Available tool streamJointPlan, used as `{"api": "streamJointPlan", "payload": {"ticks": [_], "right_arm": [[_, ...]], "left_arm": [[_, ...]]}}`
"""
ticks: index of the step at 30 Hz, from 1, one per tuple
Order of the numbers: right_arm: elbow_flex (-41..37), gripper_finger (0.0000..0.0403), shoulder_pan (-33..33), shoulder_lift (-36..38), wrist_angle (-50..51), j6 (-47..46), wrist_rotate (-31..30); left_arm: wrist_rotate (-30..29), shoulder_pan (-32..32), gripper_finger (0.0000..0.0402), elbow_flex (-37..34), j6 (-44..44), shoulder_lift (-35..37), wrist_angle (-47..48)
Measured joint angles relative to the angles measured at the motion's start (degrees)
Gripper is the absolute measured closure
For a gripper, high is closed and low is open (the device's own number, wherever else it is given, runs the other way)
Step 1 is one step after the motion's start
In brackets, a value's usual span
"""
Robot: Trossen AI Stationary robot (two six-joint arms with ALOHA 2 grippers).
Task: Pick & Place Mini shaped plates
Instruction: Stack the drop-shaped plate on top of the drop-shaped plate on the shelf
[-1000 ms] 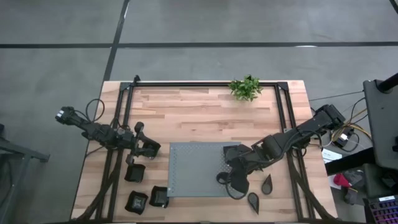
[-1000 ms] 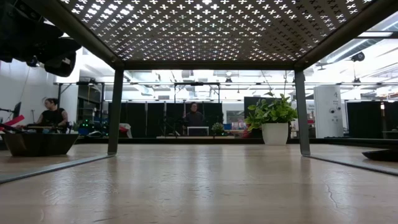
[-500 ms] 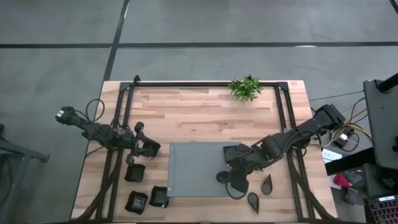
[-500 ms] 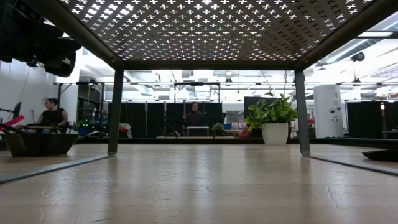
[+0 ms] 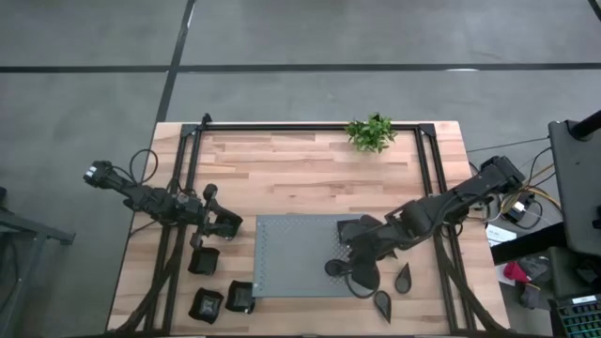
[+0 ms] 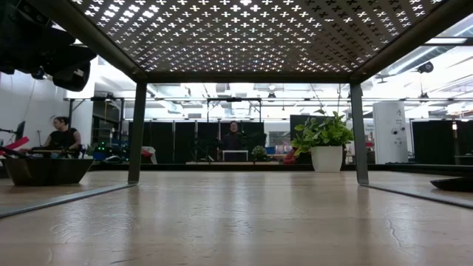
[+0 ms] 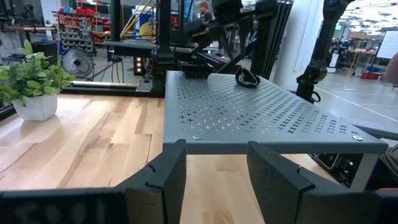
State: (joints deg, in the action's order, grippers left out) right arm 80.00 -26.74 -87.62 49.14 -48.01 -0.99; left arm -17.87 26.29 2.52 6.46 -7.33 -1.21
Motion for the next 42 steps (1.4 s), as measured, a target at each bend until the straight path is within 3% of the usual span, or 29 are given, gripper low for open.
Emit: {"api": "streamJointPlan", "payload": {"ticks": [7, 13, 21, 26, 35, 42], "right_arm": [[-0.23, 0.0302, -1.56, 2.65, 1.17, -2.09, -0.54], [-0.29, 0.0315, -4.59, 2.93, 7.88, -8.59, -0.51], [-0.32, 0.0334, -10.56, 2.93, 13.37, -8.97, -0.57], [-1.61, 0.0340, -13.89, 2.05, 14.21, 1.11, -0.68], [-8.11, 0.0340, -15.74, -1.95, 13.47, 4.95, -3.50], [-12.26, 0.0331, -15.78, -4.63, 13.06, 8.99, 0.74]], "left_arm": [[0.00, -0.01, 0.0238, 0.00, 0.00, 0.02, 0.22], [0.00, 0.00, 0.0238, 0.00, 0.00, 0.02, 0.28], [0.00, 0.00, 0.0238, 0.00, 0.00, 0.00, 0.44], [0.00, 0.02, 0.0238, 0.00, 0.00, 0.02, 0.46], [0.00, 0.02, 0.0238, 0.00, 0.00, 0.02, 0.88], [0.00, 0.02, 0.0238, 0.00, 0.00, 0.02, 0.88]]}}
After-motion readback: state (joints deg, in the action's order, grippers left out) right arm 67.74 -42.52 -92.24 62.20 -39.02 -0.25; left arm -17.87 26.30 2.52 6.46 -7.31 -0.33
